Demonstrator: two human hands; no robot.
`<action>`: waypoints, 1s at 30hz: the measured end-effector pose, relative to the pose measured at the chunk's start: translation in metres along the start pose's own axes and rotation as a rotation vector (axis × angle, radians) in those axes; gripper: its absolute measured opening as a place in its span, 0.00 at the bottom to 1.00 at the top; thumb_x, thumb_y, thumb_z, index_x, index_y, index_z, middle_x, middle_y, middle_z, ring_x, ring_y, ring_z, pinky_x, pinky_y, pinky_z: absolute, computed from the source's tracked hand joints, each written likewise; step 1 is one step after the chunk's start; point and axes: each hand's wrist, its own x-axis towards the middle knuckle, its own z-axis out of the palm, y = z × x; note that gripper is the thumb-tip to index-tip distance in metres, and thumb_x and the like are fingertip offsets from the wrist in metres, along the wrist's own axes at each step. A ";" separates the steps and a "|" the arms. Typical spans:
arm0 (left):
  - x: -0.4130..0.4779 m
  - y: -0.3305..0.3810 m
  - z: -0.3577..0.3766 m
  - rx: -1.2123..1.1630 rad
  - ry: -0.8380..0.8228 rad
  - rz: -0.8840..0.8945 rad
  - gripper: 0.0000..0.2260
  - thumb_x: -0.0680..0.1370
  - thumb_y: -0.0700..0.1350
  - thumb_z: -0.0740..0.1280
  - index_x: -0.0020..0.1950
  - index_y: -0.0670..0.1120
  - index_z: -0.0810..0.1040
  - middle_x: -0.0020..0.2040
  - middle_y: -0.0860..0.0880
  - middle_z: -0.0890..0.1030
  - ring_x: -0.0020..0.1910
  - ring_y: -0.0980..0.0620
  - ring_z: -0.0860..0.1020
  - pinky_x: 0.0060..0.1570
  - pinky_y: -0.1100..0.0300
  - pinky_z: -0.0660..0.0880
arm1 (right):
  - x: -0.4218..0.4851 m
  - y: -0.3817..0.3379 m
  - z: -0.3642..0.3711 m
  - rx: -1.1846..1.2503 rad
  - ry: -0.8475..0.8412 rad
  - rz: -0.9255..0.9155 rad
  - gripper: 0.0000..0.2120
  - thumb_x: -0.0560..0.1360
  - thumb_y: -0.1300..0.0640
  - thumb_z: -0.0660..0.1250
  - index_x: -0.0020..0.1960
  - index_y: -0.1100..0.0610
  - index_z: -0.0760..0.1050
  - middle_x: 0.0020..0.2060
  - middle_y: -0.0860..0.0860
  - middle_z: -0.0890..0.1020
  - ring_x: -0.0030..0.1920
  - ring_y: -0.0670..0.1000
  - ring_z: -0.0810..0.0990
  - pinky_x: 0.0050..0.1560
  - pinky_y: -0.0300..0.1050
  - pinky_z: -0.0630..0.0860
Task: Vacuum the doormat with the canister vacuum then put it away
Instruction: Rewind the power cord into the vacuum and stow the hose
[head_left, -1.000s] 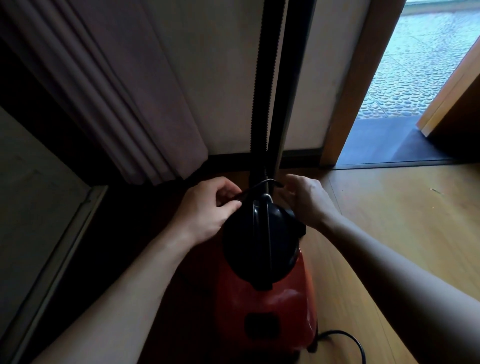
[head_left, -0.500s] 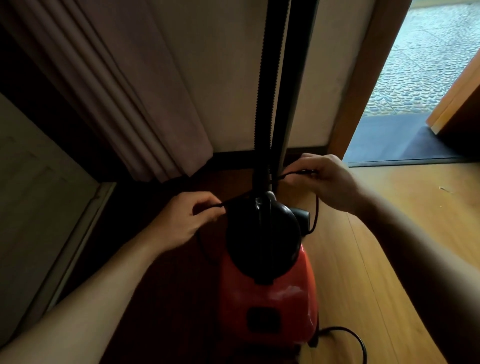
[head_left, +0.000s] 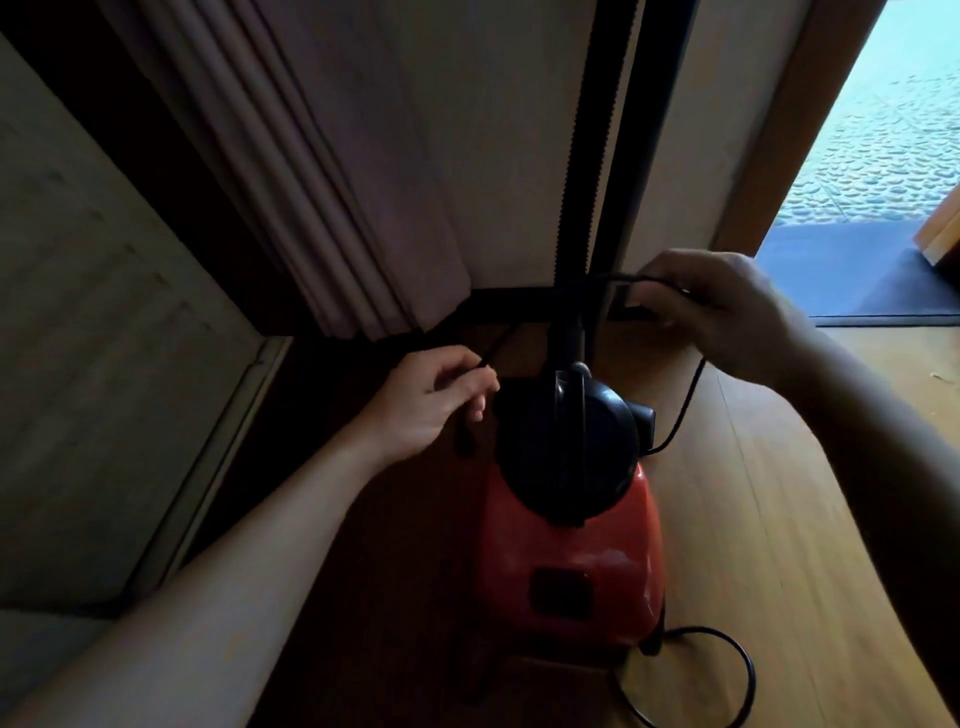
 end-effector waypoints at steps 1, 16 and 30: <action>-0.005 -0.005 -0.002 -0.012 0.018 -0.018 0.08 0.81 0.42 0.65 0.43 0.42 0.80 0.32 0.51 0.77 0.33 0.56 0.76 0.40 0.64 0.72 | -0.003 0.003 -0.004 -0.009 -0.002 0.032 0.16 0.77 0.41 0.63 0.47 0.52 0.80 0.37 0.46 0.82 0.38 0.51 0.80 0.41 0.53 0.78; 0.048 0.067 0.045 0.041 -0.037 0.186 0.08 0.78 0.47 0.70 0.45 0.44 0.84 0.34 0.52 0.82 0.28 0.61 0.75 0.32 0.68 0.70 | -0.016 -0.023 -0.010 -0.330 -0.149 -0.144 0.16 0.83 0.39 0.55 0.55 0.46 0.76 0.43 0.42 0.79 0.42 0.49 0.78 0.37 0.52 0.76; 0.104 -0.038 0.048 0.041 0.269 -0.135 0.08 0.79 0.40 0.66 0.44 0.53 0.81 0.43 0.50 0.84 0.45 0.52 0.81 0.50 0.58 0.76 | -0.065 0.088 0.005 -0.255 -0.096 0.406 0.16 0.81 0.41 0.58 0.54 0.47 0.81 0.48 0.49 0.85 0.47 0.54 0.81 0.45 0.50 0.76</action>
